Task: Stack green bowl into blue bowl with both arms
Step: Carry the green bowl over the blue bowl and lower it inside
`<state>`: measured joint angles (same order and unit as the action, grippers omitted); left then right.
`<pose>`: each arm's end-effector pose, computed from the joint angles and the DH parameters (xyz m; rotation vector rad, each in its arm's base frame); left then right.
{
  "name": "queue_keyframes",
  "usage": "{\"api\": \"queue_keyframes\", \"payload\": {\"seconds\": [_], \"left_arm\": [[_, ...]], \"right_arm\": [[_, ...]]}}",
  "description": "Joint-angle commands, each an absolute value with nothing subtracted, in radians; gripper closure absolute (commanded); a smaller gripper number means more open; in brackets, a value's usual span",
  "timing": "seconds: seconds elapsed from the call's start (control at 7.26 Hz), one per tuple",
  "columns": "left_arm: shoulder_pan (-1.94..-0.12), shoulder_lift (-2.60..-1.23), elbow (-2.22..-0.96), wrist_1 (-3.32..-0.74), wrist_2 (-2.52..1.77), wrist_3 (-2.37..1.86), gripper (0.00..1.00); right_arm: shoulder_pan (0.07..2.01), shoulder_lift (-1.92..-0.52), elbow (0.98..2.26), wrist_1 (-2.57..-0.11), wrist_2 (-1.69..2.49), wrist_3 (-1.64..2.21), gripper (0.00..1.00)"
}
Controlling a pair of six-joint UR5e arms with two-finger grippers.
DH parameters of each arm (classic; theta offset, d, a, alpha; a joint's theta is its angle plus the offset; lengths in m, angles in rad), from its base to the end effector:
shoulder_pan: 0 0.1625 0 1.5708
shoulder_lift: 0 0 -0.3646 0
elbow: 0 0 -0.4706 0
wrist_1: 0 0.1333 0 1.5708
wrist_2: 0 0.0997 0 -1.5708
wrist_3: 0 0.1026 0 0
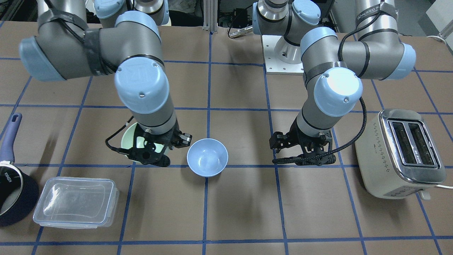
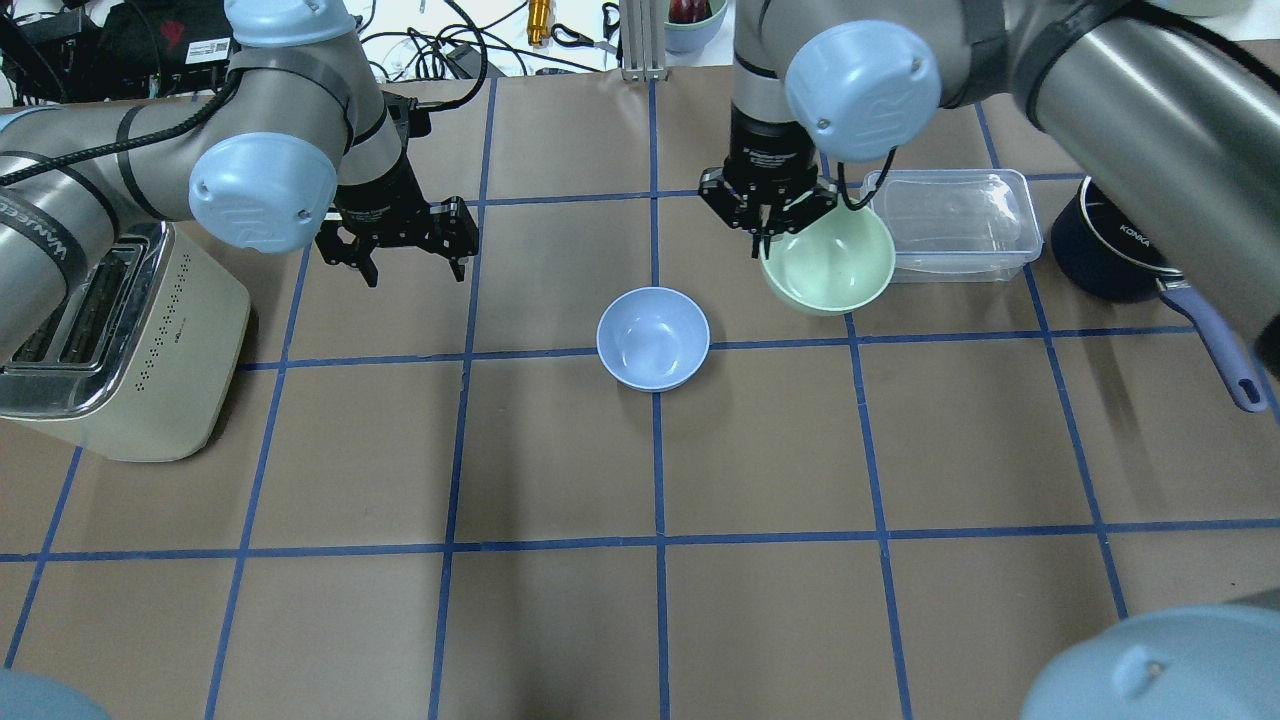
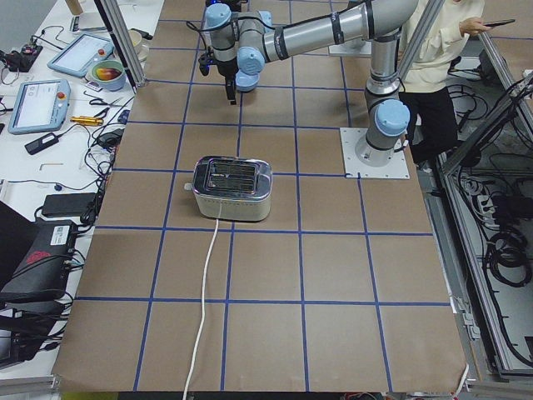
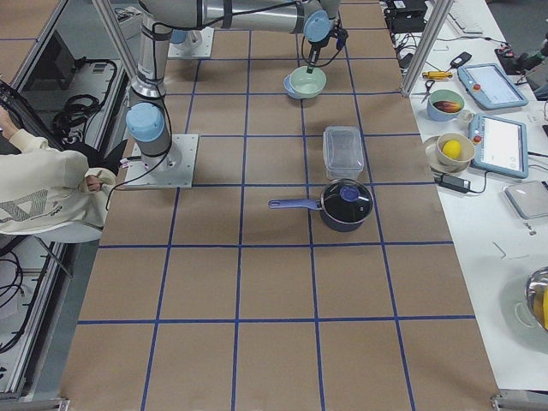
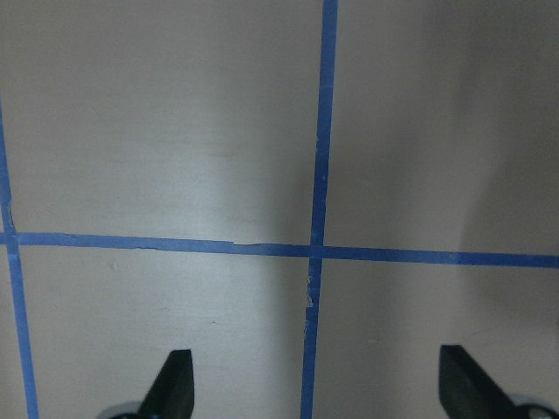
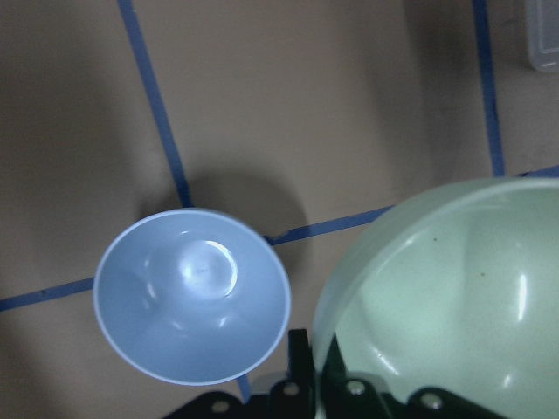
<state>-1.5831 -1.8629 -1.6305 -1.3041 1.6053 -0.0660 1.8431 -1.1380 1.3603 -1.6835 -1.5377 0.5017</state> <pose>-0.1376 -0.6357 0.2388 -0.0810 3.1000 0.1299 0.3199 -0.6373 0.2769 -0.3606 -3.1049 -0.1783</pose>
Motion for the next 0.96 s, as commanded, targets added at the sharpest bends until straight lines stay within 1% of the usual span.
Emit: {"api": "queue_keyframes", "payload": {"seconds": [0.0, 0.14, 0.83], "left_arm": [[-1.583, -1.864, -1.629, -1.302, 1.598, -0.066, 0.0], [-1.583, -1.856, -1.626, -1.302, 1.597, -0.066, 0.0], [-1.585, -1.858, -1.628, -1.301, 1.597, -0.069, 0.0]], "right_arm": [[1.94, -1.053, 1.301, -1.703, -1.528, 0.61, 1.0], [1.965, -1.022, 1.283, -1.701, -1.528, 0.638, 1.0], [2.009, -0.976, 1.278, -1.759, -1.513, 0.641, 1.0]]}}
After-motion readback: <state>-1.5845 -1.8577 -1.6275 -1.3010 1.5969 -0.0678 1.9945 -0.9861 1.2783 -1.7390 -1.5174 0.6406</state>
